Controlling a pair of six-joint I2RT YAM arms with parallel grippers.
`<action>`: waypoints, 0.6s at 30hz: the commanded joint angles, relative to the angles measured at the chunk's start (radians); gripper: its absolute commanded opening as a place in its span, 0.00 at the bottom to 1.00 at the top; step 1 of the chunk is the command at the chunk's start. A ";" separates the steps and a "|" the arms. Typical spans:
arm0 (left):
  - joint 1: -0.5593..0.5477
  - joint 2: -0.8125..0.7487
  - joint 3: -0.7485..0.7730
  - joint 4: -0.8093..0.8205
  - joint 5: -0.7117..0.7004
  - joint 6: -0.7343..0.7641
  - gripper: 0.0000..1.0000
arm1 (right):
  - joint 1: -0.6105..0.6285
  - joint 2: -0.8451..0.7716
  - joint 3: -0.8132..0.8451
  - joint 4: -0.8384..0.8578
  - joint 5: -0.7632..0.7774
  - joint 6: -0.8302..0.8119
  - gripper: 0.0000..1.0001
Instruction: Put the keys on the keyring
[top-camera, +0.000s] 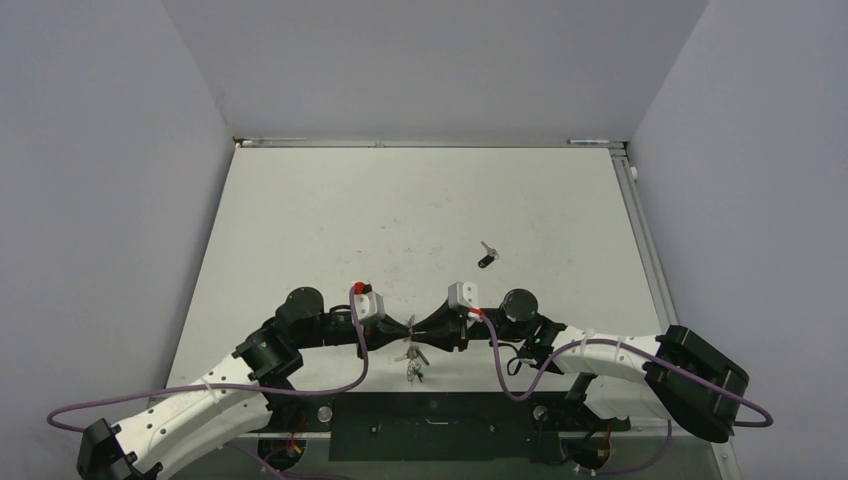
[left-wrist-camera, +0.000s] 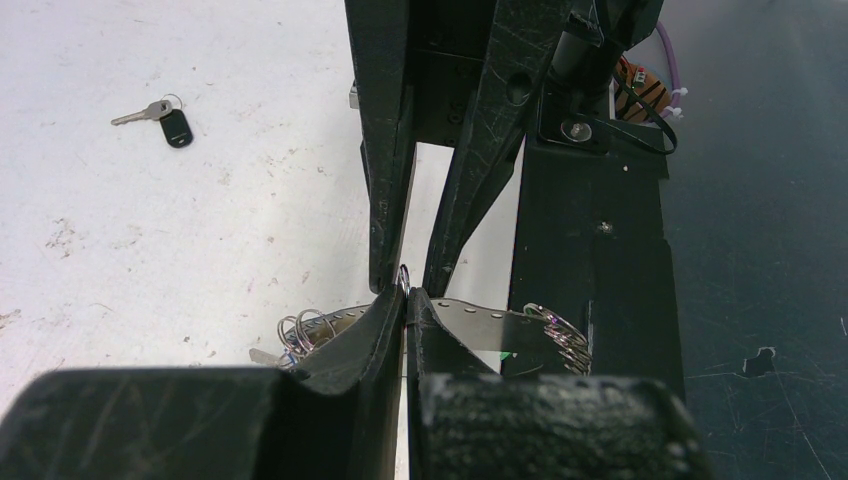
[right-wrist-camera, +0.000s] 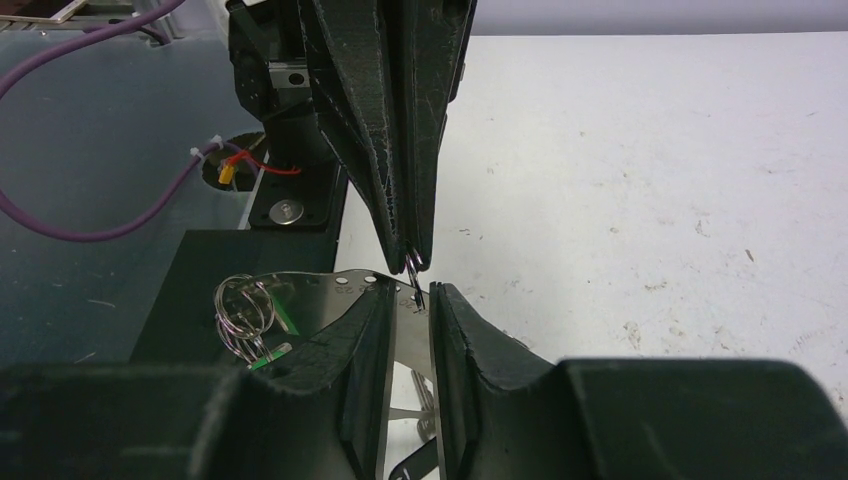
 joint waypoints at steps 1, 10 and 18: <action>-0.004 -0.005 0.025 0.060 0.025 -0.001 0.00 | 0.006 -0.003 0.036 0.075 -0.028 -0.004 0.20; -0.004 -0.009 0.024 0.064 0.022 -0.004 0.00 | 0.006 0.012 0.032 0.095 -0.032 0.001 0.15; -0.004 -0.011 0.021 0.069 0.018 -0.004 0.00 | 0.007 0.014 0.026 0.123 -0.039 0.008 0.05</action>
